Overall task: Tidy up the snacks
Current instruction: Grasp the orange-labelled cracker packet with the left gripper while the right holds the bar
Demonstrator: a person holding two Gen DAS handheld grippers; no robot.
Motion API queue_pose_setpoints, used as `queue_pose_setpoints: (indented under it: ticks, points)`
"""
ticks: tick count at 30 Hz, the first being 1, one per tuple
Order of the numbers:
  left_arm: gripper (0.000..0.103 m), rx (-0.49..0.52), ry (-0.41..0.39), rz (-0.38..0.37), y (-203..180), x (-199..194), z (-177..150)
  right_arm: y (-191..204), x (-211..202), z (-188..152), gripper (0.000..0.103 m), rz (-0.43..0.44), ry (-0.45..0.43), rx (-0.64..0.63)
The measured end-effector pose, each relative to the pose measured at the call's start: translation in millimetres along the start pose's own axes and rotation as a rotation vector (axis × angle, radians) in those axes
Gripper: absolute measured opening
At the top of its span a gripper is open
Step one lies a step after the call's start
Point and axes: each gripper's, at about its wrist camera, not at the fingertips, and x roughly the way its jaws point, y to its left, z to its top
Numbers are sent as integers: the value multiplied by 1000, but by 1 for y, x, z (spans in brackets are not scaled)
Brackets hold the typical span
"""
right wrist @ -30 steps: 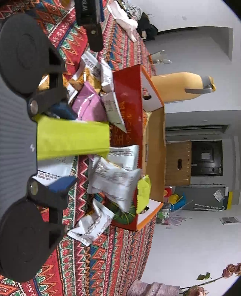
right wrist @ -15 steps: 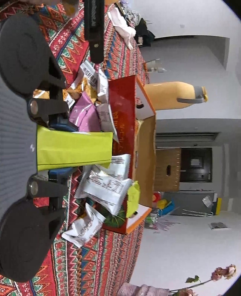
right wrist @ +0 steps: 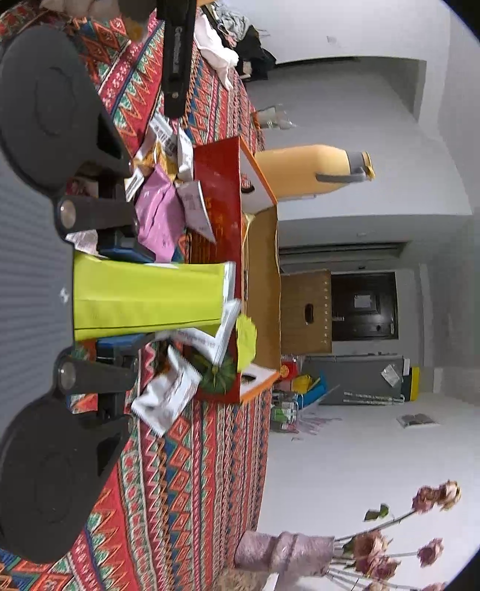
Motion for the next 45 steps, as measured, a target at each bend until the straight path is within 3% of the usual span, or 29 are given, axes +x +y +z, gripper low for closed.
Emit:
queue_pose_setpoints:
  ticks: [10,18,22,27,29,31,45]
  points:
    - [103,93,39,-60,-61,-4,-11,-25,-9,-11,37,-22,-12,39]
    - [102,150,60,-45,-91,5,-22,-33,-7,-20,37,6,3,63]
    - [81,160,80,-39,-96,10,-26,-33,-8,-22,37,27,-4,64]
    - [69,172,98,-62,-98,13,-29,-32,-9,-22,37,43,-9,65]
    - [53,177,106,-81,-100,14,-30,-31,-9,-22,37,45,-10,64]
    - [48,183,102,-92,-100,13,-31,-31,-9,-22,37,46,-12,64]
    - [44,181,68,-104,-99,7,-34,-34,-8,-22,37,50,-14,87]
